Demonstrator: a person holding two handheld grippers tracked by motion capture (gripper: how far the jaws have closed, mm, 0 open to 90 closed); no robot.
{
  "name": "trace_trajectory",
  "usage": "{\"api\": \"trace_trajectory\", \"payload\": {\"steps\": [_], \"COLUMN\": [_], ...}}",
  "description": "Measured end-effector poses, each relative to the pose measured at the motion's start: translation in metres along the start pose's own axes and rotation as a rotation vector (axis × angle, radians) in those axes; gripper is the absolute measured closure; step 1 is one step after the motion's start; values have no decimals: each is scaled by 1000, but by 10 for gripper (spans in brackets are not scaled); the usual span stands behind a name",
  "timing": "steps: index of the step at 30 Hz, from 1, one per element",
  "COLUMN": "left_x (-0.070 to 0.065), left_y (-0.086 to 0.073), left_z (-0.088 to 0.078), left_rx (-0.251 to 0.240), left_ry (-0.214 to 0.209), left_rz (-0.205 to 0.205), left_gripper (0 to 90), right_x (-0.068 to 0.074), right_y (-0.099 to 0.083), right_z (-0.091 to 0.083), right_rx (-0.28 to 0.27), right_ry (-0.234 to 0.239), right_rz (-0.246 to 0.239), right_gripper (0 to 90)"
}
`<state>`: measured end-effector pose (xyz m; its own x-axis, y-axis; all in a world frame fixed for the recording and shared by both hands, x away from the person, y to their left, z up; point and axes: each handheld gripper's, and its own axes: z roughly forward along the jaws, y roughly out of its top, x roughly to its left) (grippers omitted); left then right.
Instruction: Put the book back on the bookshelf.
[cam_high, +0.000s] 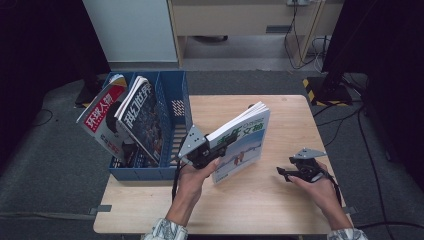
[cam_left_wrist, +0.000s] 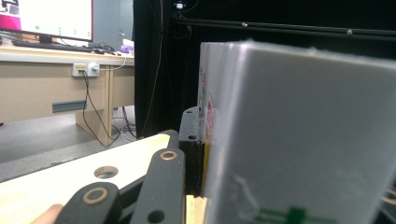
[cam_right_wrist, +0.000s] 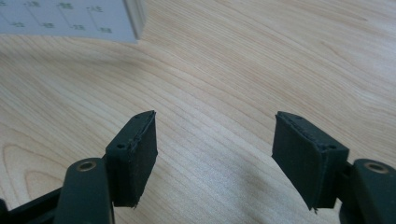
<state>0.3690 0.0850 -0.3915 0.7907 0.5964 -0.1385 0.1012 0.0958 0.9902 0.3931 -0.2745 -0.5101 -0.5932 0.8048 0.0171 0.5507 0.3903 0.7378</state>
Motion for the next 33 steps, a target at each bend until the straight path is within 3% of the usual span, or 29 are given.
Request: {"api": "trace_trajectory", "payload": {"steps": [14, 22, 33], "left_x": [2, 1, 0], "left_y": [3, 5, 8], "left_z": [-9, -12, -21], "left_rx": [-3, -6, 3], "left_ry": [20, 19, 27], "left_rz": [-6, -10, -7], "left_gripper": [729, 729, 729], "right_x": [-2, -3, -1], "right_y": [-5, -7, -9], "right_z": [9, 15, 21], "right_rx": [40, 69, 105], "right_ry": [-16, -45, -46], "right_rz": [28, 35, 31], "right_gripper": [180, 151, 120]}}
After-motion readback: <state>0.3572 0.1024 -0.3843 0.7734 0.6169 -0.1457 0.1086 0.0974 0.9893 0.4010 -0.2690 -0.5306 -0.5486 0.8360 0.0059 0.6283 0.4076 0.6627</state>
